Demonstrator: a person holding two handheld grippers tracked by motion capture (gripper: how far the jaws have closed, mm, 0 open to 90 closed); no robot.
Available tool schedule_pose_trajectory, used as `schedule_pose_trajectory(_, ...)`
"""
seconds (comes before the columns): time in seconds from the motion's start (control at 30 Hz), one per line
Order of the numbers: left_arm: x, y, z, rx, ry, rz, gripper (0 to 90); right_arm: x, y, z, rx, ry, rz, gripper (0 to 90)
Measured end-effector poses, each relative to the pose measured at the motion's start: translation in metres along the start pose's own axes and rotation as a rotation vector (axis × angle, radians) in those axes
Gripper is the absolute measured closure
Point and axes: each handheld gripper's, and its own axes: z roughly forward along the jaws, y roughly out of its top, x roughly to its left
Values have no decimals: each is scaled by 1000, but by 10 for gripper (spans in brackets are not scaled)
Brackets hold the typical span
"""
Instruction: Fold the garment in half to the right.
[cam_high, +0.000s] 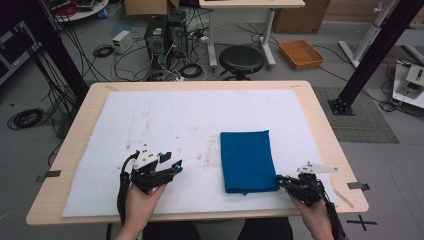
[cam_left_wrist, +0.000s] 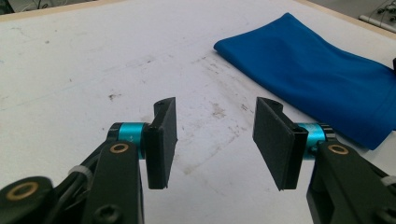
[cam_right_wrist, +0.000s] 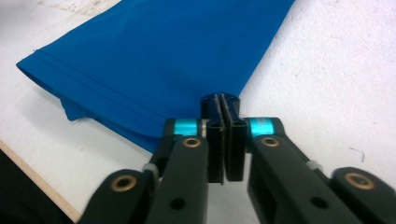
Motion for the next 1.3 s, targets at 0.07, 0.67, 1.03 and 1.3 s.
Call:
schedule_pose_trajectory(0.07,1,1,0,-3,2,1,497,-1,0,-2,-13,1,0,797)
schedule_pose_trajectory(0.67,39,37,-8,-66,70,74,357,-38,82,-24,-268,-48,19,374)
schedule_pose_trajectory(1.03,49,25,-16,-82,106,68,357,-44,79,-19,-260,-42,23,343)
schedule_pose_trajectory(1.3,51,22,-16,-75,106,59,357,-47,79,-19,-256,-44,23,335)
